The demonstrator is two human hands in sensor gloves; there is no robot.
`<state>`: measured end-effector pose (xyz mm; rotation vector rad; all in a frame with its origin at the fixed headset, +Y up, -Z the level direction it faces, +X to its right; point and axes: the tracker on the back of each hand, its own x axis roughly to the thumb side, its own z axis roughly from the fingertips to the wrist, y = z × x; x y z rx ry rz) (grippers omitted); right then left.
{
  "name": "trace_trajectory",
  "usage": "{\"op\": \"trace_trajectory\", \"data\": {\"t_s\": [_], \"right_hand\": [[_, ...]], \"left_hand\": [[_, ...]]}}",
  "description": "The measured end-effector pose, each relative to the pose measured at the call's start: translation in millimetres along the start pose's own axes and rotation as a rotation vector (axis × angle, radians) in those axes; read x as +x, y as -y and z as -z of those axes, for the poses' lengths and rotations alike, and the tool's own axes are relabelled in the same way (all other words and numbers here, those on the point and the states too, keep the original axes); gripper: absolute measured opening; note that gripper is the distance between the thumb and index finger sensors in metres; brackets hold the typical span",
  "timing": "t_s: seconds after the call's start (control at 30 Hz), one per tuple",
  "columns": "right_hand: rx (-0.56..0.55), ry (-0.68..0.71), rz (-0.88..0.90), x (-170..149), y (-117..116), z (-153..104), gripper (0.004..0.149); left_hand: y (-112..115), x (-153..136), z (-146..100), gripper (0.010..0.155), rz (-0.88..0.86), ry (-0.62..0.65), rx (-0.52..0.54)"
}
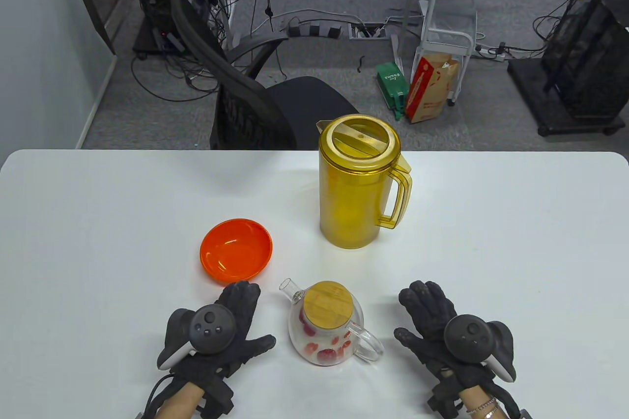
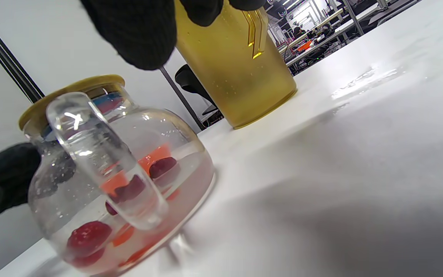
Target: Make wolfberry and red date tea
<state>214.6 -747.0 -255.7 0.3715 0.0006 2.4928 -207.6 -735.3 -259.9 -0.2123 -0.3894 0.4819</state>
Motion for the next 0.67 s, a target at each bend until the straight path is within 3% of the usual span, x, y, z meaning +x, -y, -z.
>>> {"op": "trace_trajectory", "data": {"t_s": [0.17, 0.43, 0.67], "right_hand": [[-0.001, 0.003, -0.001, -0.3, 1.8, -1.6, 0.074], [0.027, -0.002, 0.012, -1.3, -1.1, 0.5, 0.074], [0.050, 0.001, 0.005, -0.6, -3.9, 1.5, 0.075]], "left_hand": [[26.1, -18.5, -1.4, 0.095, -0.008, -0.046, -0.034], [35.6, -23.9, 4.0, 0.095, -0.025, -0.067, -0.122], [37.5, -24.8, 5.3, 0.095, -0.035, -0.059, -0.128]]}}
